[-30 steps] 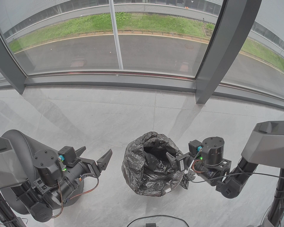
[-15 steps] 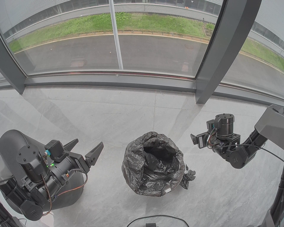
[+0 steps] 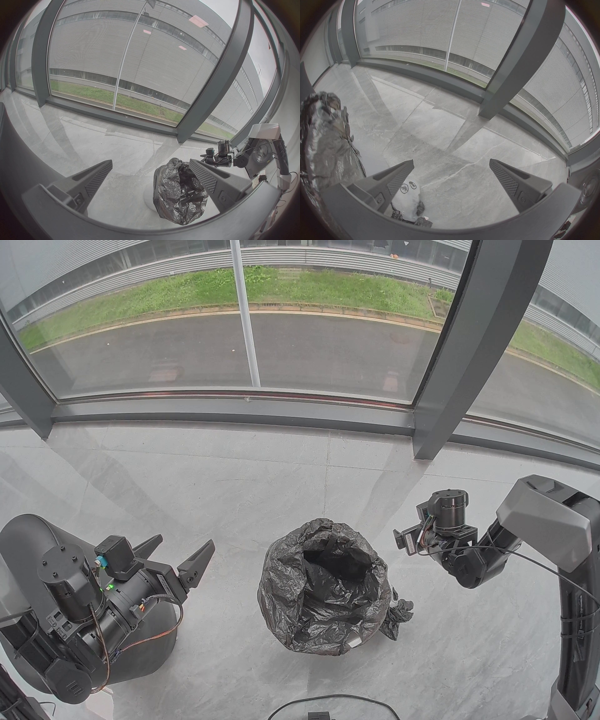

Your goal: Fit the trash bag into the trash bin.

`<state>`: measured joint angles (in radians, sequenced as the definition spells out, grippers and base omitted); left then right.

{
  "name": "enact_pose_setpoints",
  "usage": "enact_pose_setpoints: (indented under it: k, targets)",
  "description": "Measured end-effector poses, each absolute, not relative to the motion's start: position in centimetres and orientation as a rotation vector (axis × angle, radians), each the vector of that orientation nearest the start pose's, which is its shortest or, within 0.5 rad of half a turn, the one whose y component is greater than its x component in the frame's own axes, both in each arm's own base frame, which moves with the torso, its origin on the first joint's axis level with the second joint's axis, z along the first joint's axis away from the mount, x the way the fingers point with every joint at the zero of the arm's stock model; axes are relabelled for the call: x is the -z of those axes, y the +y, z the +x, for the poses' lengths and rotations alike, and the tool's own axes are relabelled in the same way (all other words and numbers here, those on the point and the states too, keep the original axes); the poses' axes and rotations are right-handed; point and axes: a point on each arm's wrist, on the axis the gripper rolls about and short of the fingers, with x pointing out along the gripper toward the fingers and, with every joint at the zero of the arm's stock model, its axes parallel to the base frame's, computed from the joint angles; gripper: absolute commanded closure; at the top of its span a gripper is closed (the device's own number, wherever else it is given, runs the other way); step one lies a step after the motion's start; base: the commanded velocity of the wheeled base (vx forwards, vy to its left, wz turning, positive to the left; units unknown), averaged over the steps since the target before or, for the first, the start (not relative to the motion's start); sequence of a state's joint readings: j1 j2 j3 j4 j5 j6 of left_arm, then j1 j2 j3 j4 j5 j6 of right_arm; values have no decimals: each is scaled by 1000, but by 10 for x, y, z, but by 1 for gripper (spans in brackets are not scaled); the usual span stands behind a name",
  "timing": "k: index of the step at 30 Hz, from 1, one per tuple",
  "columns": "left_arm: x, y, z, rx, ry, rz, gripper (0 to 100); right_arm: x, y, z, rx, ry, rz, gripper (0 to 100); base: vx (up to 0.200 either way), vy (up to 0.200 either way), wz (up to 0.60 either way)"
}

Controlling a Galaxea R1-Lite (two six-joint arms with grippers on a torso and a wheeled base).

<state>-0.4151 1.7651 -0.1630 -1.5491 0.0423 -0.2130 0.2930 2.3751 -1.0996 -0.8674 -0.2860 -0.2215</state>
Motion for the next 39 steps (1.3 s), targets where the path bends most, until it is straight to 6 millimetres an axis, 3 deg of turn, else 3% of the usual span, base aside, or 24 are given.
enact_pose_setpoints:
  k: [9,19,28,39]
  targets:
    - [-106,-91,215,353,116,-195,0,6,138,421,-130,463,-359,0,0,0,0]
    - [-103,-91,217,350,128,-193,0,20,138,419,-213,608,-371,0,0,0,0]
    - [-101,-92,218,349,136,-191,0,18,142,422,-272,711,-378,0,0,0,0]
    - [-98,-92,219,348,147,-190,0,2,157,436,-311,721,-384,0,0,0,0]
